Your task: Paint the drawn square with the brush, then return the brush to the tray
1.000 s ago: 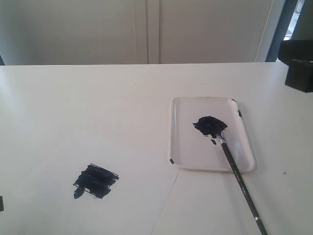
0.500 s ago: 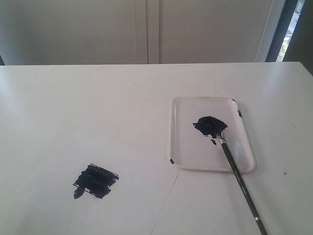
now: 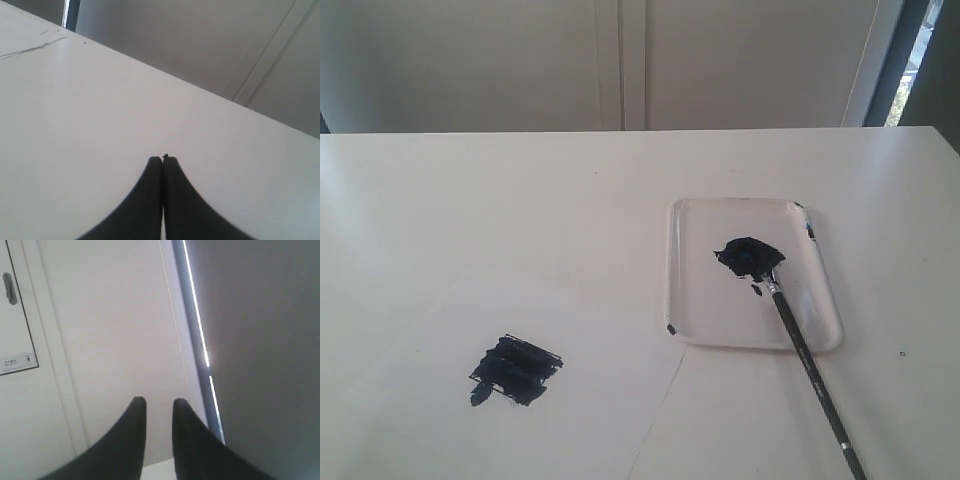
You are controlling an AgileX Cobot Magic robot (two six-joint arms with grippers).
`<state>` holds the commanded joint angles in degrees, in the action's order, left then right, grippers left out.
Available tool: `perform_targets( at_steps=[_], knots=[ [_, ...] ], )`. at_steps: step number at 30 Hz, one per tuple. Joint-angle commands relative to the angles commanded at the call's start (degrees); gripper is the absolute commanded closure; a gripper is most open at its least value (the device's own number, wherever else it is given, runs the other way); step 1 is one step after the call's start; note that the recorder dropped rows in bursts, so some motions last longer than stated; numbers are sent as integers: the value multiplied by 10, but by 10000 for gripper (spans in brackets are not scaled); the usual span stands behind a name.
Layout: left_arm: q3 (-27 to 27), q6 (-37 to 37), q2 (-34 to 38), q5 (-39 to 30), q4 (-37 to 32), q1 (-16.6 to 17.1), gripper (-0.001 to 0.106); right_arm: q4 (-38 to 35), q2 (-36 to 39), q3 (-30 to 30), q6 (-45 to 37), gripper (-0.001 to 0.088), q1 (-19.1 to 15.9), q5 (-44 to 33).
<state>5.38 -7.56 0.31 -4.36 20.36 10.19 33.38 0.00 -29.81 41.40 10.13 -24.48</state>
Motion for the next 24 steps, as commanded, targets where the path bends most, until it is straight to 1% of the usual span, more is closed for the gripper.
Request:
perform_targets(
  at_steps=[3,7,11,13,16,18,20,21,22,24],
  knots=[
    [0,0,-3,1,-3,0,1053,-3,0,28,0,679,-5,7],
    [0,0,-3,1,-3,0,1053,-3,0,58,-1,679,-9,-2],
    [0,0,-3,1,-3,0,1053,-3,0,66,-1,679,-9,-27],
    [0,0,-3,1,-3,0,1053,-3,0,66,-1,679,-9,-27],
    [0,0,-3,1,-3,0,1053,-1,0,93,-1,679,-9,7],
    [-6,0,-3,-2,-3,0,1053,1,5,113,-1,679,-9,7],
    [-7,0,-3,-23,-3,0,1053,1,5,135,-1,679,-9,7],
    [-7,0,-3,-33,-10,0,1053,0,5,146,-1,679,-9,6],
    [-7,0,-3,-43,-34,0,1053,-2,5,161,-1,679,-9,7],
    [-7,0,-3,-55,-126,0,1053,-3,5,195,-1,679,-9,7]
  ],
)
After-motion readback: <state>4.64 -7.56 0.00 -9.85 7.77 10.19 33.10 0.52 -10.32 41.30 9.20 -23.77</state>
